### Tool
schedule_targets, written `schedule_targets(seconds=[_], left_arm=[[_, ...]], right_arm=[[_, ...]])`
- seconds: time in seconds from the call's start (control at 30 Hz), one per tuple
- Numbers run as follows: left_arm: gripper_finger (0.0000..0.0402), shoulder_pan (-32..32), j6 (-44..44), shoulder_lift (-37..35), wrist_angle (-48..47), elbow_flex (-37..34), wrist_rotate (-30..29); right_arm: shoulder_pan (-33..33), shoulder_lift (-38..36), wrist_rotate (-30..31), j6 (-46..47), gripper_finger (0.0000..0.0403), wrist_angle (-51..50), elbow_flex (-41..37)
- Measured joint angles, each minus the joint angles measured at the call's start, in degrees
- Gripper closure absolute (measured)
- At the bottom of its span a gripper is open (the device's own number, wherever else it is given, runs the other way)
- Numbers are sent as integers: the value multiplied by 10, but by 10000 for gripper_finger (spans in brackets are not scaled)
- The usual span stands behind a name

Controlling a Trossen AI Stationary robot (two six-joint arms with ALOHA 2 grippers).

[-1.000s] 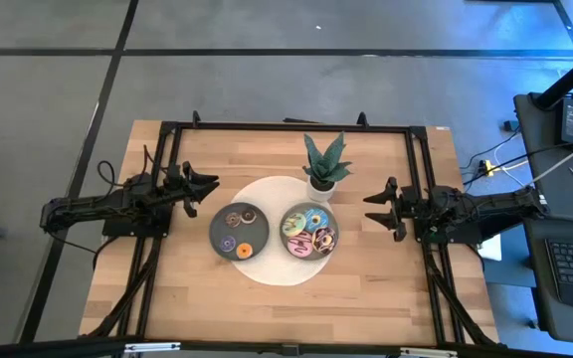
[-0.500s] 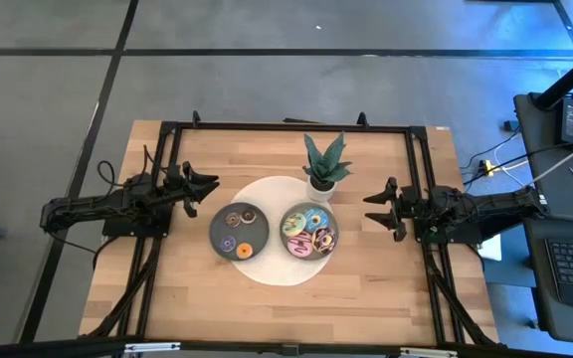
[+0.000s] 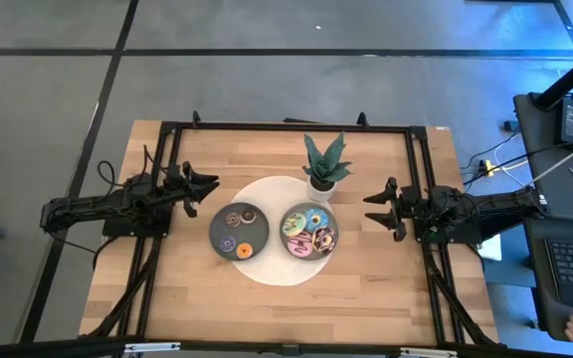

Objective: Pick & Place donuts
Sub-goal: Return to Home Position

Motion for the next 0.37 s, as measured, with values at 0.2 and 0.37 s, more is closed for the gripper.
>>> schedule_targets(seconds=[0.2, 0.37], left_arm=[[292, 0, 0, 0, 0, 0, 0], [290, 0, 0, 0, 0, 0, 0]], right_arm=[[0, 0, 0, 0, 173, 0, 0], [0, 0, 0, 0, 173, 0, 0]])
